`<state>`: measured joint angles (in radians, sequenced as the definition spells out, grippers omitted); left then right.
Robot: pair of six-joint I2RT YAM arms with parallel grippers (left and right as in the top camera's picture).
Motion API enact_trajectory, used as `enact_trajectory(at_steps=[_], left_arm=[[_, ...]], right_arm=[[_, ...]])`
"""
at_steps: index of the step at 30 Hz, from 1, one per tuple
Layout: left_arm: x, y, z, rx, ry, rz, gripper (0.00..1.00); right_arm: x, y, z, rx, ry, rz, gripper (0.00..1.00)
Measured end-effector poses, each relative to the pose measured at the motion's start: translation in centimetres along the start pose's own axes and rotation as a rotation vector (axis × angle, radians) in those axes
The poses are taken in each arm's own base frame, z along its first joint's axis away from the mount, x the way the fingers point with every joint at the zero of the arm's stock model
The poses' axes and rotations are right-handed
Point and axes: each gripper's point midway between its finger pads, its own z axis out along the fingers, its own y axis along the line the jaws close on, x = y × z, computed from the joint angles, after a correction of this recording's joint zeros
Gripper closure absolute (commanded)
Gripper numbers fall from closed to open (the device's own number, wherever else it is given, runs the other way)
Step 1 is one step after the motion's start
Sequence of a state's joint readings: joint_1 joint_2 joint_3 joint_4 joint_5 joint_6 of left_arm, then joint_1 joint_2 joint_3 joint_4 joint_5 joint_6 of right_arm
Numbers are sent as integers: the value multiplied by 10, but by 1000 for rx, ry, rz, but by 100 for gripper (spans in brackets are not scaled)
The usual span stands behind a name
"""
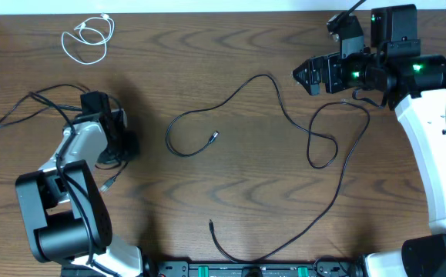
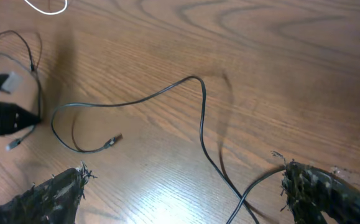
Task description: Untangle cables
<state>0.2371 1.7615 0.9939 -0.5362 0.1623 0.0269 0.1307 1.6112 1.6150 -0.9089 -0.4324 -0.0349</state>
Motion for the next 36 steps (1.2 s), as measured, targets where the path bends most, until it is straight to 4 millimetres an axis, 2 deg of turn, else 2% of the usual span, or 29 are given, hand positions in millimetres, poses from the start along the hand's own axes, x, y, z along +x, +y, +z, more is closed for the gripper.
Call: enact_trajectory(at_steps=[4,7,15,18,21,27,31,32,33,36], left_arm=[[-42,-25,-16,172,-142,-81,93],[-68,-34,-33,281,-238,-161,93],[-135,-26,-74,484,-480,-397,93],[-152,-25,-88,539,-547,-446,92],[-160,-27,-96,580,-568,-497,93],[-159,-28,-95,595,-550,-547,92],[-158,-28,-94,592,-547,-543,83],[-158,-28,-94,591,-547,-540,83],[-158,-28,-94,587,-550,-529,77],[-156,-28,-92,567,-556,-477,77]], right_arm=[[2,0,0,0,9,4,1],[4,0,0,0,15,7,1],[5,0,0,0,19,9,1],[5,0,0,0,19,9,1],[5,0,0,0,19,9,1],[5,0,0,2,19,9,1],[5,0,0,2,19,9,1],[5,0,0,2,19,9,1],[5,0,0,2,19,9,1],[5,0,0,2,20,9,1]])
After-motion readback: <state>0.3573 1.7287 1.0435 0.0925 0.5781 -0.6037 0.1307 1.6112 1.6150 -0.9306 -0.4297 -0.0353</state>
